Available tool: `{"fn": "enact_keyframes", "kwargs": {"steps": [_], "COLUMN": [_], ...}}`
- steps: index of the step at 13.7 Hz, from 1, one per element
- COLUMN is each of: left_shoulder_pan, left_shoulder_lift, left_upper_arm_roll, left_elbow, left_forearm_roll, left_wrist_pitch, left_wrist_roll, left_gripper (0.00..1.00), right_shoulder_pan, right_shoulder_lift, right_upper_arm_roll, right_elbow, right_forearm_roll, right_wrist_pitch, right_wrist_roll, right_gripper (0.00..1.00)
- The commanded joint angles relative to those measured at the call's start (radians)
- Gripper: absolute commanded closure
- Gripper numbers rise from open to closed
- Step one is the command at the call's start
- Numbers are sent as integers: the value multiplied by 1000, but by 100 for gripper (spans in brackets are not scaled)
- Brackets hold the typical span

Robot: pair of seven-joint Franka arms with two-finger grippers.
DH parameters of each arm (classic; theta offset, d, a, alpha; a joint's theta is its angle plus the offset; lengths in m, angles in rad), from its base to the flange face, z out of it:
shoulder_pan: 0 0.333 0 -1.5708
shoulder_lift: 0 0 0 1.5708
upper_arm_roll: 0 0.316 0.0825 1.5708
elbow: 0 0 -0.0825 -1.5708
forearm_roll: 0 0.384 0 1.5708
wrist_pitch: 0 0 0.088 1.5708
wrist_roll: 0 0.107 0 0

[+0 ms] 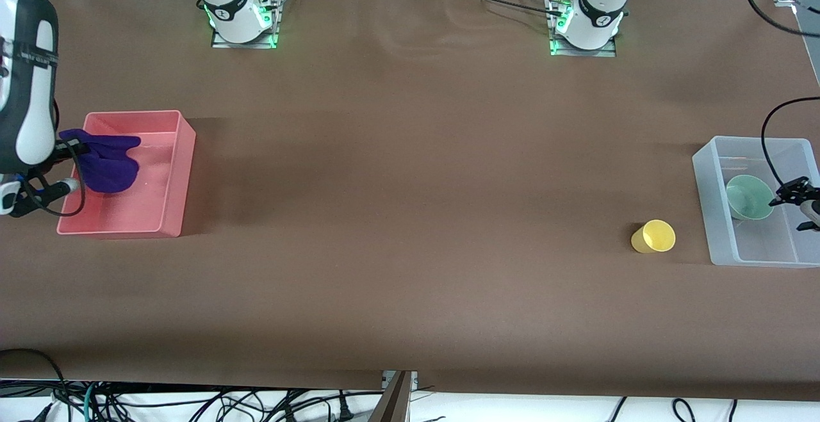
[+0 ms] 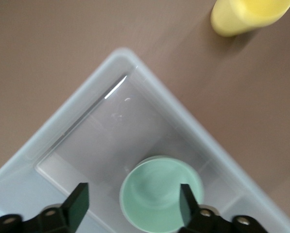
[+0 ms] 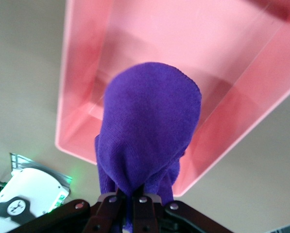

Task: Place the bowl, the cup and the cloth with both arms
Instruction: 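Release the cloth with the right gripper while the left gripper reaches the cup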

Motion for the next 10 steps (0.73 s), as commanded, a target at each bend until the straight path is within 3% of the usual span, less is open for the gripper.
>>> {"fn": "enact_keyframes", "kwargs": {"steps": [1, 2, 4, 6, 7, 8, 9, 10], "left_shoulder_pan": [-98, -132, -183, -207, -214, -214, -212, -212], "left_shoulder_lift": [-29, -26, 11, 57, 72, 91, 109, 126], "left_upper_arm_roll": [9, 3, -1, -1, -1, -1, -1, -1], "left_elbow": [3, -8, -14, -22, -43, -75, -98, -120], "left_forearm_roll": [-17, -25, -65, -74, -74, -77, -86, -91], "left_wrist_pitch": [-91, -91, -82, -28, 16, 80, 152, 202], "left_wrist_roll": [-272, -390, -581, -702, -726, -730, -730, -730], "left_gripper": [0, 0, 0, 1, 8, 21, 36, 60], "right_shoulder_pan": [-2, -2, -2, 0, 1, 3, 3, 3], "right_shoulder_lift": [-17, -18, -37, -66, -84, -116, -147, -182], "right_upper_arm_roll": [0, 0, -1, 8, 17, 44, 111, 179], "right_elbow": [-77, -74, -46, 53, 105, 150, 185, 220], "right_forearm_roll": [26, 54, 80, 103, 124, 147, 137, 128], "right_wrist_pitch": [57, 51, 36, -27, -70, -122, -171, -203], "right_wrist_roll": [-13, -13, -3, 13, 64, 173, 305, 446], "right_gripper": [74, 1, 0, 0, 0, 0, 0, 0]}}
